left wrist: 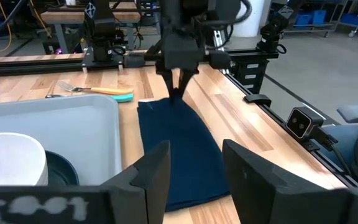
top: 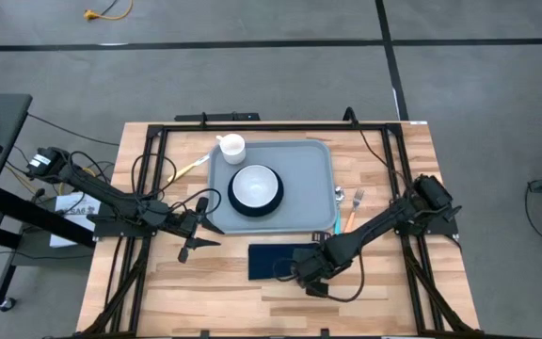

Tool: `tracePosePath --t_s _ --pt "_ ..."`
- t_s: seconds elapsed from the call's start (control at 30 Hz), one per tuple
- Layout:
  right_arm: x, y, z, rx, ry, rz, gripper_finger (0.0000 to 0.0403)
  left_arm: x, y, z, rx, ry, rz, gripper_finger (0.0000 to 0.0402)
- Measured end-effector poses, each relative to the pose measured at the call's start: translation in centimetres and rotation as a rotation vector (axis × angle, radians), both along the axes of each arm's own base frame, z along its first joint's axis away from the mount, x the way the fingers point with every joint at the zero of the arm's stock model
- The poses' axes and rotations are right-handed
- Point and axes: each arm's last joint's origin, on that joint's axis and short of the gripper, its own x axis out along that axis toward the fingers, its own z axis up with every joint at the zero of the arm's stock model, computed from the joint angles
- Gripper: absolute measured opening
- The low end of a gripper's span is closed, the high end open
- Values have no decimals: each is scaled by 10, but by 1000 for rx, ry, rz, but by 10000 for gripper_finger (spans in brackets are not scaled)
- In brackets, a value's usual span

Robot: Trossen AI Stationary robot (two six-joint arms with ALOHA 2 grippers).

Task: Set up tray
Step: Put the black napkin on the gray tray to the right of the black plate

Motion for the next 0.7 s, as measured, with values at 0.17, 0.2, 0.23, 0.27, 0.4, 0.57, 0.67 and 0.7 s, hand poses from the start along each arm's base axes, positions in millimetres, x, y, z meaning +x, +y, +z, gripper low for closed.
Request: tracePosePath --t_s 0.17,0.2,0.23,0.27,0.4,0.57,0.67,0.7 --pt "-17 3 19 -45 5 -62 10 0 0 0 1 1 0 135" --pt "-22 3 22 -58 15 -83 13 0 0 0 1 1 0 135" --pt "-26 2 26 -68 26 -101 13 0 0 0 1 1 0 135" --pt "-31 2 30 -75 34 -118 13 0 0 0 1 2 0 135" --pt "-49 1 47 -79 74 -175 5 0 0 0 0 2 0 135" --pt "-71 6 83 -64 101 -241 5 0 0 0 0 2 0 135" --pt "-81 14 109 -50 79 -245 4 0 0 0 0 1 1 135" --pt "-84 18 119 -49 66 -245 4 0 0 0 0 2 1 135"
